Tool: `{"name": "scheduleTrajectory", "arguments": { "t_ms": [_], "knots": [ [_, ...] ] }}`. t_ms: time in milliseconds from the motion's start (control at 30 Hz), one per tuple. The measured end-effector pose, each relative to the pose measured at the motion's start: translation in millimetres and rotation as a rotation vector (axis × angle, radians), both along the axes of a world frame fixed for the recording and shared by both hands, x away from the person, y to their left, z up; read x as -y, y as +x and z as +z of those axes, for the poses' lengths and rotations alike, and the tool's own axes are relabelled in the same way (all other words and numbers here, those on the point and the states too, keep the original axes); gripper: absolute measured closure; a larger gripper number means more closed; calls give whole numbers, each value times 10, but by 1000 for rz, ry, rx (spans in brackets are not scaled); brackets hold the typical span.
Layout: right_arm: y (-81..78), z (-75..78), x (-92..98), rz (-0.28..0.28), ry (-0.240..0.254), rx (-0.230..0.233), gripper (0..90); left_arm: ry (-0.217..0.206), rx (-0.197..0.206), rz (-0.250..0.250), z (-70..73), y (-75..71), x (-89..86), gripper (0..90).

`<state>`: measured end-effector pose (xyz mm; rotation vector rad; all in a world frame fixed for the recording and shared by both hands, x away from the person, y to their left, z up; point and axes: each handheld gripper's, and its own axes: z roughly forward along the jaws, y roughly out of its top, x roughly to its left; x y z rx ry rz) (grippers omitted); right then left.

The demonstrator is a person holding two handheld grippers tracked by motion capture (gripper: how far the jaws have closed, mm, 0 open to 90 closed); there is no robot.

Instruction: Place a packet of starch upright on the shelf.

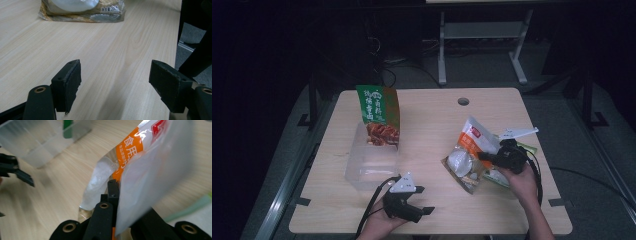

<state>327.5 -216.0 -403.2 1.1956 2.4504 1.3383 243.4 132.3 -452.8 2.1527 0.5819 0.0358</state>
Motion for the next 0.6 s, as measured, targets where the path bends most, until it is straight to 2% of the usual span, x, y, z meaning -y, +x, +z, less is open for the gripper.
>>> {"name": "scheduleTrajectory", "arguments": {
  "t_ms": [267, 433, 600],
  "knots": [
    [-91, 172, -245, 122, 3, 75, 897, -3, 19, 5, 10, 19, -1, 248],
    [-140, 239, -366, 197, -8, 97, 898, -17, 1, 13, 6, 36, -3, 243],
    [-184, 260, -434, 256, -6, 116, 898, -25, 5, 23, 8, 43, 0, 236]
  ]
}}
